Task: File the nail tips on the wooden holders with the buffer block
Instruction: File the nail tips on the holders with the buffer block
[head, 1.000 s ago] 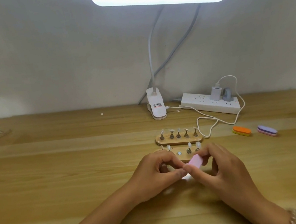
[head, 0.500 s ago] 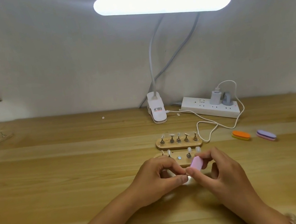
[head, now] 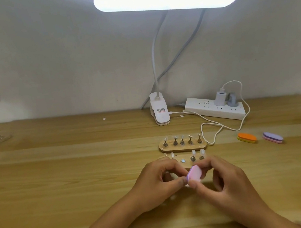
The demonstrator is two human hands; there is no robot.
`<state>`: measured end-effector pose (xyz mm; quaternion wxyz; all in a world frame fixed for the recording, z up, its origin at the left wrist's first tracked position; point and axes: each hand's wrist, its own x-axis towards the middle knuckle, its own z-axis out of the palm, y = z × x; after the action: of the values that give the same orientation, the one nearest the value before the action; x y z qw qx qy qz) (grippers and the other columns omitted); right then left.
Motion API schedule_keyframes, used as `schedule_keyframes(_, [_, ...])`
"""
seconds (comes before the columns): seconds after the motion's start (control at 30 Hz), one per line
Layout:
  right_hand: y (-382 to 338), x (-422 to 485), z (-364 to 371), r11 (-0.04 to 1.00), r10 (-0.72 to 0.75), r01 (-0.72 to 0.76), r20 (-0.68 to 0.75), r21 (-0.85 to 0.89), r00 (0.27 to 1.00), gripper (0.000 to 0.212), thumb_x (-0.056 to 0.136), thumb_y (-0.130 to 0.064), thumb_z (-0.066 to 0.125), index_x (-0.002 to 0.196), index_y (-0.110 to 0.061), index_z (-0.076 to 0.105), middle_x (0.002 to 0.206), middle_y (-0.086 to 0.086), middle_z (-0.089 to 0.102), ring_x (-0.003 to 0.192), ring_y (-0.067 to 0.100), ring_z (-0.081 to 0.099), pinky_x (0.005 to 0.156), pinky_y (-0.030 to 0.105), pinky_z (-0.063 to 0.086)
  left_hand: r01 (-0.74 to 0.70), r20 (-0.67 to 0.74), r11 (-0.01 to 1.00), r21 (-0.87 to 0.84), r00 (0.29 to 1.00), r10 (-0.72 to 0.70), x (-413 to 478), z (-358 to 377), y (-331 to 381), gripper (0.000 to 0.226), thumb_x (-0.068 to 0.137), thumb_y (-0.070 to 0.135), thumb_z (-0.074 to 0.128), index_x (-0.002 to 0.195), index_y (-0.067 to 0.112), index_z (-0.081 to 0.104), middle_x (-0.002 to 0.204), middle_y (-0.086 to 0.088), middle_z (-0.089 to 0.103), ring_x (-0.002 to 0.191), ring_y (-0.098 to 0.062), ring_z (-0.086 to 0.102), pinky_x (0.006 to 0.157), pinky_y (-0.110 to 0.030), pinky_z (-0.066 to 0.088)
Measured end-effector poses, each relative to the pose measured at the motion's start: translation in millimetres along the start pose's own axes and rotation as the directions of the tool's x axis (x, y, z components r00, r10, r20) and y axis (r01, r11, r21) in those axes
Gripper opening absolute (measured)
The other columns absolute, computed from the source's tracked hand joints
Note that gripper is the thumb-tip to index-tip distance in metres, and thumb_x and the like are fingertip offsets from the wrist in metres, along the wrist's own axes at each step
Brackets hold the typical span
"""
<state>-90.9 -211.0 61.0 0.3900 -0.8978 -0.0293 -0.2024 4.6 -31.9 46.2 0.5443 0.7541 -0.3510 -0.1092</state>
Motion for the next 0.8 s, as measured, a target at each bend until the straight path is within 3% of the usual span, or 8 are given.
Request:
schedule_keyframes(0.13, [1.1,3.0,-0.5,0.995,0.050,-0.054,-0.056,-0.078,0.997,0.026,0.072,-0.050,0.073,0.088,-0.033,0.063,0.081,-0.014,0.060,0.061,0.010,0.049,0.055,0.021,0.032,-0.006,-0.006,0.997,0.076,1.000,0.007,-0.1,-0.2,-2.1,0.006,0.083,0.018,0.078,0.085,0.023,0.077,0.079,0.022,0.062,0.061,0.001,0.051,0.059,-0.014,0.038])
schedule_keyframes(0.27, [-4.5,-2.3,2.4,0.982,-0.052,0.058,0.040,-0.177,0.998,0.031,0.072,-0.054,0.070,0.092,-0.033,0.059,0.081,-0.018,0.056,0.065,0.001,0.051,0.053,0.013,0.032,0.005,0.029,0.999,0.039,1.000,-0.006,-1.3,-1.0,-1.2,0.017,0.083,0.011,0.076,0.084,0.028,0.075,0.079,0.023,0.061,0.056,0.001,0.053,0.056,-0.015,0.039])
schedule_keyframes(0.4, [-0.3,3.9,-1.2,0.993,0.062,-0.067,-0.051,-0.099,0.997,0.026,0.072,-0.048,0.073,0.088,-0.031,0.061,0.079,-0.013,0.058,0.066,0.005,0.051,0.057,0.021,0.033,-0.003,0.007,0.998,0.061,1.000,0.003,-0.6,-1.3,0.2,0.003,0.084,0.014,0.078,0.087,0.015,0.077,0.078,0.020,0.062,0.059,0.000,0.049,0.058,-0.016,0.037])
schedule_keyframes(0.5, [0.8,3.0,-2.0,0.995,0.042,-0.047,-0.056,-0.088,0.998,0.026,0.071,-0.041,0.077,0.089,-0.031,0.062,0.079,-0.012,0.059,0.061,0.007,0.050,0.055,0.021,0.032,-0.006,0.032,0.999,0.038,0.999,0.005,-2.2,-1.6,0.4,0.003,0.085,0.017,0.078,0.088,0.017,0.076,0.080,0.022,0.064,0.061,-0.002,0.048,0.059,-0.016,0.038])
schedule_keyframes(0.63, [1.6,3.7,-3.8,0.996,0.086,-0.085,-0.095,0.016,0.992,0.026,0.069,-0.049,0.073,0.086,-0.032,0.063,0.084,-0.013,0.061,0.053,0.008,0.045,0.053,0.021,0.032,0.010,0.017,1.000,0.024,1.000,-0.010,-0.5,-0.5,0.0,0.005,0.085,0.016,0.077,0.086,0.021,0.076,0.080,0.021,0.065,0.065,-0.008,0.052,0.060,-0.021,0.041])
schedule_keyframes(0.8, [-6.5,-1.8,2.8,0.987,-0.039,0.049,0.069,-0.154,0.997,0.033,0.071,-0.057,0.069,0.090,-0.032,0.059,0.080,-0.017,0.058,0.061,0.004,0.050,0.052,0.014,0.032,-0.001,0.019,0.998,0.059,1.000,0.000,0.3,-1.6,-3.7,0.010,0.083,0.016,0.076,0.086,0.026,0.076,0.081,0.020,0.062,0.062,-0.002,0.053,0.059,-0.017,0.039])
